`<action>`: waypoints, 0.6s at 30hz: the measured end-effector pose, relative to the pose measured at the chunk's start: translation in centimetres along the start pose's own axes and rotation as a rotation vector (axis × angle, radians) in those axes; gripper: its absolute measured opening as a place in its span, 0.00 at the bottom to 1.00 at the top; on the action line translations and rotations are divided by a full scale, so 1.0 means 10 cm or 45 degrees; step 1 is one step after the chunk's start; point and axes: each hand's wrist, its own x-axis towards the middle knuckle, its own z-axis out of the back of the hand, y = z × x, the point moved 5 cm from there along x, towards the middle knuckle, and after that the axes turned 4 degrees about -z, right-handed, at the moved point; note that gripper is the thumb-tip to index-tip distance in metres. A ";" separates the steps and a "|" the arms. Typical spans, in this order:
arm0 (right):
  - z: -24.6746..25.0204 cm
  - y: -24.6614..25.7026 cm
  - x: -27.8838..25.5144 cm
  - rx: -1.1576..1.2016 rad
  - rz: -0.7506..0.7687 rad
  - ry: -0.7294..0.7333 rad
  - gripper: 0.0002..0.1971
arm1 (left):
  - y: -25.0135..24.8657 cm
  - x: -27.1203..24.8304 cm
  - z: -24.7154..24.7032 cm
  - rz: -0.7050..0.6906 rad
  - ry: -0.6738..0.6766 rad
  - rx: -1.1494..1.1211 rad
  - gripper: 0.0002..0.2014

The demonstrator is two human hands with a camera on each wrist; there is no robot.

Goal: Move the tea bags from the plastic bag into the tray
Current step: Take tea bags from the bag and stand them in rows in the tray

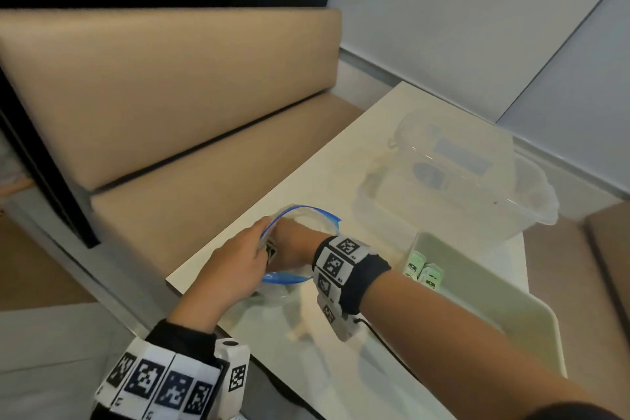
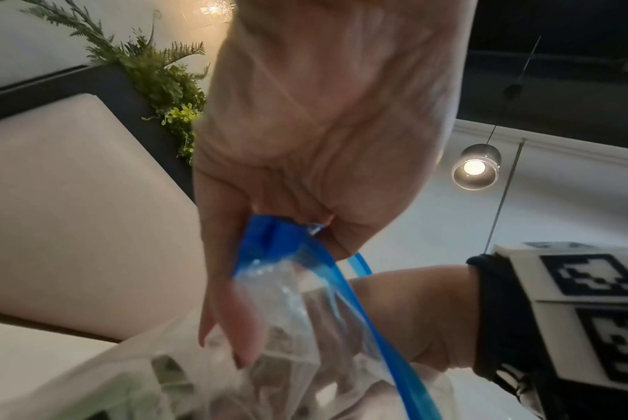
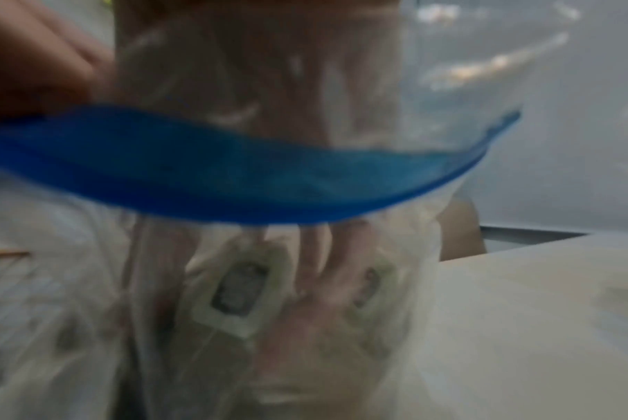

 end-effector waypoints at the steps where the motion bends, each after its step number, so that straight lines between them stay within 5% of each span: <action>1: 0.00 0.01 0.01 -0.018 0.003 -0.005 0.20 | 0.00 0.00 0.01 0.000 -0.007 -0.037 0.28; 18: -0.23 -0.01 0.13 -0.116 -0.113 -0.045 0.21 | -0.05 0.01 0.08 0.029 -0.118 -0.226 0.27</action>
